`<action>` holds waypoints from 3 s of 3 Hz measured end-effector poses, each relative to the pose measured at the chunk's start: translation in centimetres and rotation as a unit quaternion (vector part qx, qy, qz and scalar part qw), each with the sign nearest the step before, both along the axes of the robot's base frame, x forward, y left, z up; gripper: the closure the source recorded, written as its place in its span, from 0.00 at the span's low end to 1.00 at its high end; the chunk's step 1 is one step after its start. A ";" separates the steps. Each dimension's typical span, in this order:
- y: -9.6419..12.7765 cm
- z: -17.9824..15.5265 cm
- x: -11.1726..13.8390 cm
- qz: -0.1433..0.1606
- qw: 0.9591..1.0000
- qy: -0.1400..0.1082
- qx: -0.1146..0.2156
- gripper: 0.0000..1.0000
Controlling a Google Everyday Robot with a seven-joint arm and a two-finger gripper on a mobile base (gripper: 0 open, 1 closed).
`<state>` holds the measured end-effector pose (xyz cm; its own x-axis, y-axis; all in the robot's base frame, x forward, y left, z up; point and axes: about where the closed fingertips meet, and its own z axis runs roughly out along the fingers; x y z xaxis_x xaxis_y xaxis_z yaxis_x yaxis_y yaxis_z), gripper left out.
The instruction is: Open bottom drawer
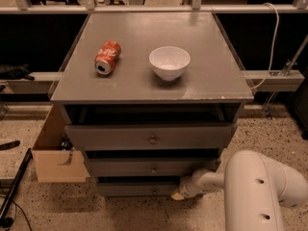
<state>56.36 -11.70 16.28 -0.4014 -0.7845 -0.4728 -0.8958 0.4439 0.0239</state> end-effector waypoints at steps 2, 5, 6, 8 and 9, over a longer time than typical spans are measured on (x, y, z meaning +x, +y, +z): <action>0.0 0.5 0.0 0.000 1.000 0.000 0.000 0.96; 0.0 0.9 0.0 0.000 1.000 0.000 0.000 0.50; 0.0 0.9 0.0 0.000 1.000 0.000 0.000 0.27; -1.2 0.4 -2.8 0.003 1.000 0.015 -0.008 0.53; -1.5 0.6 -3.5 0.004 1.000 0.017 -0.009 0.76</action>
Offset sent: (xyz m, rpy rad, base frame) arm -0.0524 -0.0722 0.0248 -0.0357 0.0450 0.0092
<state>52.85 -13.20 16.85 -0.4104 -0.7959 -0.4451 -0.8981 0.4375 0.0459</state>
